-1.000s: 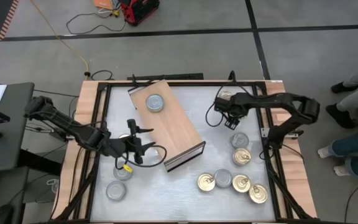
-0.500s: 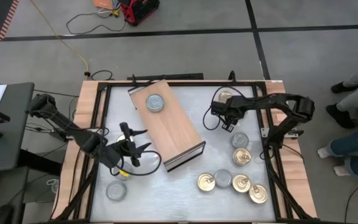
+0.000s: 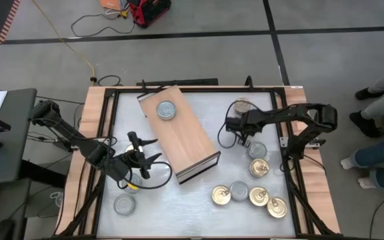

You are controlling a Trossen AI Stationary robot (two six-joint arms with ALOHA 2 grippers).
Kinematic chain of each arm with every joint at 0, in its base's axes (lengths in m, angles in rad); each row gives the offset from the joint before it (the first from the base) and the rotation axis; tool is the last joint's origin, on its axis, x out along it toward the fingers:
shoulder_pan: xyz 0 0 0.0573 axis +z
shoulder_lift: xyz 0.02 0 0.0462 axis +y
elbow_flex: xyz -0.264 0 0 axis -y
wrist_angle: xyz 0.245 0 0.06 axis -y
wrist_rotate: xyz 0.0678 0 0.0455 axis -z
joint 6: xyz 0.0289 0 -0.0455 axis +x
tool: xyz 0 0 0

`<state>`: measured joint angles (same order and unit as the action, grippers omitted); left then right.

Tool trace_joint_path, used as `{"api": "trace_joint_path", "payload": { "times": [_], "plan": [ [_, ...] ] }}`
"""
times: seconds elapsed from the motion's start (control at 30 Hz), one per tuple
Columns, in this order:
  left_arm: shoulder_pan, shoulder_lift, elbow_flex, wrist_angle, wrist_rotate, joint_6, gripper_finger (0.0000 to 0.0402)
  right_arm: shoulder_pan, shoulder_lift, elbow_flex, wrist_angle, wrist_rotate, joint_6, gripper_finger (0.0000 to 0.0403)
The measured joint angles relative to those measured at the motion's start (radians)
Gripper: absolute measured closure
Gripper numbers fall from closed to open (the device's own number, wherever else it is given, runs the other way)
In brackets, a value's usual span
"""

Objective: Stack canned seafood by type on shelf
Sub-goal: Stack the green tuna can on top of the other green tuna can on the shelf

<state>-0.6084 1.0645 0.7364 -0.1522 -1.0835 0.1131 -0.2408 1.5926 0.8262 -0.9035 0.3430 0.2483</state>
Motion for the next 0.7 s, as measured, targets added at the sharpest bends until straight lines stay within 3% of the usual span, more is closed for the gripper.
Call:
{"api": "trace_joint_path", "payload": {
  "times": [0.1, 0.43, 0.57, 0.7],
  "plan": [
    [0.000, 0.000, 0.000, 0.001, -0.005, 0.005, 0.0157, 0.045, 0.000, 0.001, 0.022, -0.059, 0.016, 0.0376],
    [0.000, 0.000, 0.000, 0.003, -0.006, 0.015, 0.0157, 0.193, -0.081, 0.070, -0.048, -0.081, 0.082, 0.0372],
    [0.000, 0.000, 0.000, 0.010, -0.005, 0.021, 0.0157, 0.206, -0.185, 0.117, -0.078, -0.046, -0.021, 0.0366],
    [0.000, 0.000, 0.000, 0.012, -0.002, 0.025, 0.0157, 0.160, -0.279, 0.147, -0.049, -0.074, -0.201, 0.0324]
  ]
}}
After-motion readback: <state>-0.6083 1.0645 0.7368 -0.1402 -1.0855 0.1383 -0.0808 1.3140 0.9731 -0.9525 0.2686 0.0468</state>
